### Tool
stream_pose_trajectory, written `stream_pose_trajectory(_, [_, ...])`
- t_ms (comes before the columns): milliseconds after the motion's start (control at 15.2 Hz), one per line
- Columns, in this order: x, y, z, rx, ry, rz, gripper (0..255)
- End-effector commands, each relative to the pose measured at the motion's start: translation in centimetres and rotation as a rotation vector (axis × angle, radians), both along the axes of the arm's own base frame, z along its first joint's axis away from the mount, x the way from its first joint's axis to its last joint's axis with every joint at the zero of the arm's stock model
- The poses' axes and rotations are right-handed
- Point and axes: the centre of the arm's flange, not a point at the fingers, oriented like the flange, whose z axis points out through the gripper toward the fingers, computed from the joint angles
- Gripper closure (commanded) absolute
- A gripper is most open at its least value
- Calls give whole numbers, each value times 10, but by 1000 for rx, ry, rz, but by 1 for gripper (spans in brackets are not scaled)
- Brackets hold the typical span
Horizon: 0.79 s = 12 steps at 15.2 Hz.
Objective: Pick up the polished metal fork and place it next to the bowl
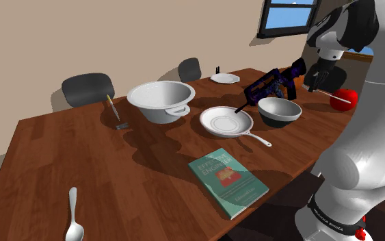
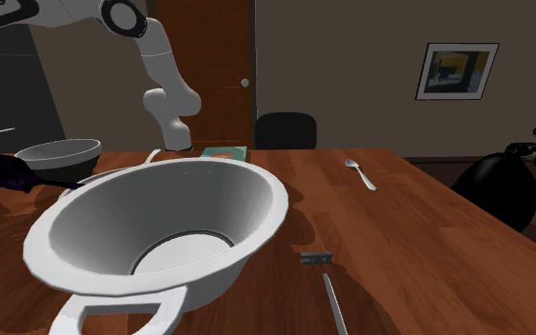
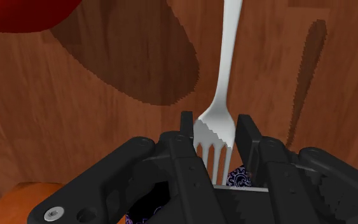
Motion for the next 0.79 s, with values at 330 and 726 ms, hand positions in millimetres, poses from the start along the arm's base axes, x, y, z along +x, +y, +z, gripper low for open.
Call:
stream_pose_trajectory(330, [1, 0, -36, 0, 0, 0, 255])
stream_pose_trajectory(726, [1, 0, -68, 0, 0, 0, 255])
